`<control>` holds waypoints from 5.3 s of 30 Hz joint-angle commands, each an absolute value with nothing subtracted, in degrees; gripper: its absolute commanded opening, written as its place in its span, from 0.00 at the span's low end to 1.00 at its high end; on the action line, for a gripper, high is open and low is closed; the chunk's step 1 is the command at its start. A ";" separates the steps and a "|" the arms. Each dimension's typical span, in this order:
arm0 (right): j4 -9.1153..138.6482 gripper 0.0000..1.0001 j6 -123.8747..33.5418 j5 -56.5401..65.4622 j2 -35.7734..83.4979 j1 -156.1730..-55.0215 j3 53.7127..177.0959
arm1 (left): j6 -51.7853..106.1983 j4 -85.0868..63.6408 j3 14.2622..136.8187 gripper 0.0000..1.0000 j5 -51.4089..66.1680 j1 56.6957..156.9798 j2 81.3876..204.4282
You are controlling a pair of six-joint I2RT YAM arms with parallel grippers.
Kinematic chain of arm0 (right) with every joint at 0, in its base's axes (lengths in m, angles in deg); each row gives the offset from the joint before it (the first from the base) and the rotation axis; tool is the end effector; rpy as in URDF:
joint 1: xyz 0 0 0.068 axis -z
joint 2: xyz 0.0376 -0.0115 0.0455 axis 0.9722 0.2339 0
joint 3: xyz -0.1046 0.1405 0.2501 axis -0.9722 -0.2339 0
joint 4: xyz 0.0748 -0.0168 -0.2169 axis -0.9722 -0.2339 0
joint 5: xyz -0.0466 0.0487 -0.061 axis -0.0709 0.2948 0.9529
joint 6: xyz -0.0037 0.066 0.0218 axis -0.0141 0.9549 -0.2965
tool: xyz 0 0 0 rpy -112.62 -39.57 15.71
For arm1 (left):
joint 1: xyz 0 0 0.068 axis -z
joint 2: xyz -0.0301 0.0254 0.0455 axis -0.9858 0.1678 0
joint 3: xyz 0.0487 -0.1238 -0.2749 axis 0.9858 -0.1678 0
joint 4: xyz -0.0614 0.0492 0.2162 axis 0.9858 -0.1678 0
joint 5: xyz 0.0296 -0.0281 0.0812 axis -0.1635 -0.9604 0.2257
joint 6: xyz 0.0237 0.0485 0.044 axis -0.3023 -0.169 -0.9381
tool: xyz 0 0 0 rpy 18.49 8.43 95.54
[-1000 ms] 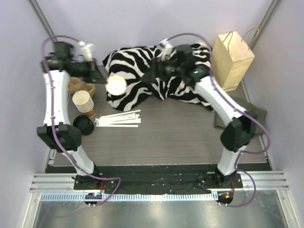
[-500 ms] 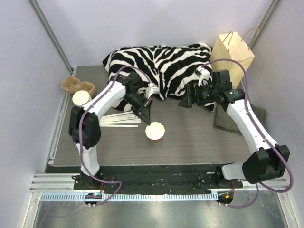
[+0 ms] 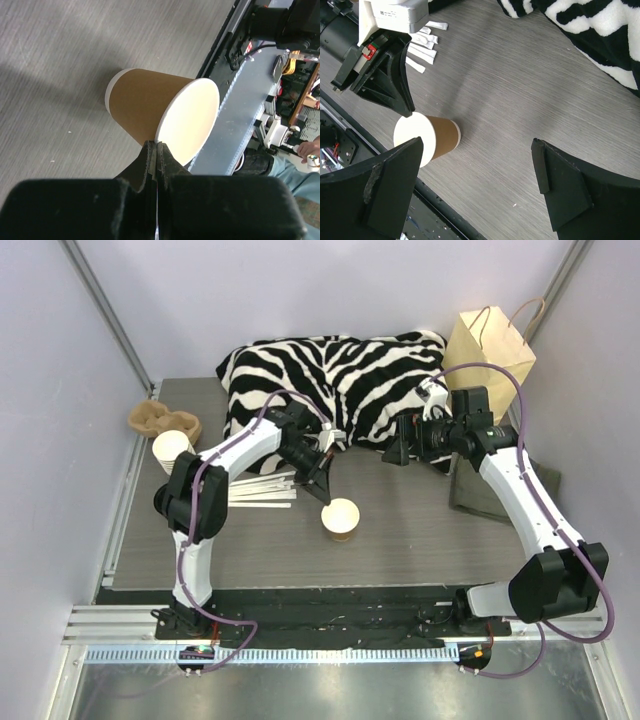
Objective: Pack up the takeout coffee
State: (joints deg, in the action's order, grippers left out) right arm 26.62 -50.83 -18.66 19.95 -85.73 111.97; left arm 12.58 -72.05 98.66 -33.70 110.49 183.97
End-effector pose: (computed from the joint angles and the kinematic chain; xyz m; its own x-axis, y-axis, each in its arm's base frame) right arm 0.2501 0.0700 0.3602 -0.6920 -0.0953 -0.7156 -0.4894 0.7907 0.3679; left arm 0.3154 -0.2328 0.2501 -0.8282 0.5211 -0.2062 0.4813 0.4729 -0.7381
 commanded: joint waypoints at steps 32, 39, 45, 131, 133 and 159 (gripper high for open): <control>27.04 1.00 -53.21 -21.12 19.86 -85.87 115.18 | -10.12 -108.10 106.32 1.00 -32.62 53.65 156.55; 27.39 1.00 -53.39 -21.56 19.42 -85.87 114.30 | -23.67 -104.70 95.40 1.00 -22.43 45.45 146.26; 28.62 1.00 -52.42 -22.97 19.95 -85.87 113.16 | -27.35 -107.49 91.88 0.89 -21.36 45.97 150.73; 30.29 1.00 -49.70 -26.75 27.42 -85.87 115.53 | -20.41 -78.83 77.99 0.35 -4.14 62.49 160.40; 30.29 1.00 -49.78 -26.75 27.42 -85.87 115.44 | -20.32 -78.48 77.73 0.35 -3.61 62.58 160.49; 30.29 1.00 -49.70 -26.48 27.33 -85.87 115.62 | -19.97 -79.09 77.90 0.00 -2.11 62.85 158.56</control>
